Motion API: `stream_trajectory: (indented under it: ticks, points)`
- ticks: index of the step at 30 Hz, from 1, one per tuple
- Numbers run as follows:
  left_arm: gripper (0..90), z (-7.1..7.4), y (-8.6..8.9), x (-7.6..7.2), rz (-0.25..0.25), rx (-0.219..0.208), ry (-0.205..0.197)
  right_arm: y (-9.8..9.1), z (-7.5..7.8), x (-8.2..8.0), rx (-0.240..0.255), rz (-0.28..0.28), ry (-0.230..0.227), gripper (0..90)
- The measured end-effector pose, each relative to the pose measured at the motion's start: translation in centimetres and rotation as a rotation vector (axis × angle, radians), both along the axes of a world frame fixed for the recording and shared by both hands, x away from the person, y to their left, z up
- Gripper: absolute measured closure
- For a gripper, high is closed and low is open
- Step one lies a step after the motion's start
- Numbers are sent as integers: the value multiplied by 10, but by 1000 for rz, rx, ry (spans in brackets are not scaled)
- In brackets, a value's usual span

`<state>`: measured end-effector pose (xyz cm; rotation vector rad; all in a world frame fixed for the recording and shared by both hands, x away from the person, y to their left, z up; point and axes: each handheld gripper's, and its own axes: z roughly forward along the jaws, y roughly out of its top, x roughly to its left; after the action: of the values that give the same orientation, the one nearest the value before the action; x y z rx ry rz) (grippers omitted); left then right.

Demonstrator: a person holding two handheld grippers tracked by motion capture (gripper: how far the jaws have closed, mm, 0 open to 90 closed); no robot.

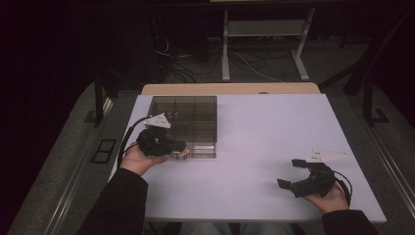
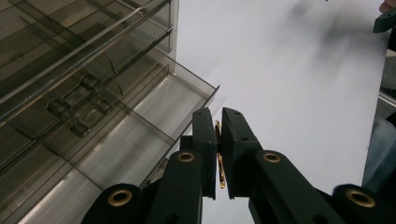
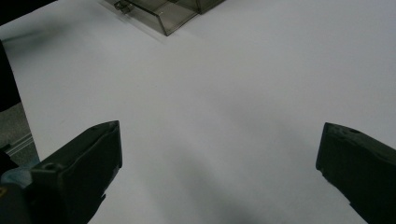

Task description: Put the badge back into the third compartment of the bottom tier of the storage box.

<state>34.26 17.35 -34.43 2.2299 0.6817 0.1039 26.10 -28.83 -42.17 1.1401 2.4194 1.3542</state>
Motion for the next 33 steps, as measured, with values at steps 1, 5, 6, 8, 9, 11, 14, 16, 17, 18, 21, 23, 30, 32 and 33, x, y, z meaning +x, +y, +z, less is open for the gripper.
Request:
stream_trajectory:
  ticks: [1,5,6,8,9,11,14,16,17,18,21,23,30,32,33]
  points:
    - [837,1,-1,0,2,-1,2,0,0,0,-1,0,0,0]
    - [836,4,-6,3,-11,2,-3,0,0,0,0,1,0,0]
    - [836,4,-7,3,-11,3,-5,0,0,0,1,1,0,0]
    - [836,6,-9,5,-17,7,-6,0,0,0,0,1,0,0]
    - [836,7,-11,6,-17,6,-8,0,0,0,0,1,0,0]
    - [836,9,-14,7,-22,10,-11,0,0,0,1,1,-2,0]
    - [836,10,-19,9,-35,14,-17,0,0,0,2,0,6,0]
    - [836,11,-22,10,-39,13,-18,0,0,0,3,0,6,0]
    - [836,12,-23,11,-42,14,-21,0,0,0,2,0,6,0]
    - [836,12,-24,11,-41,15,-19,0,0,0,3,0,6,0]
    - [836,13,-28,14,-45,12,-25,-1,0,0,3,2,2,0]
    - [836,13,-30,15,-44,8,-26,-1,0,0,4,1,2,0]
    - [836,11,-37,20,-46,2,-32,0,0,0,4,1,9,0]
    - [836,11,-39,22,-46,1,-32,-1,0,0,3,2,2,0]
    - [836,10,-40,23,-43,0,-29,-1,0,0,3,3,1,0]
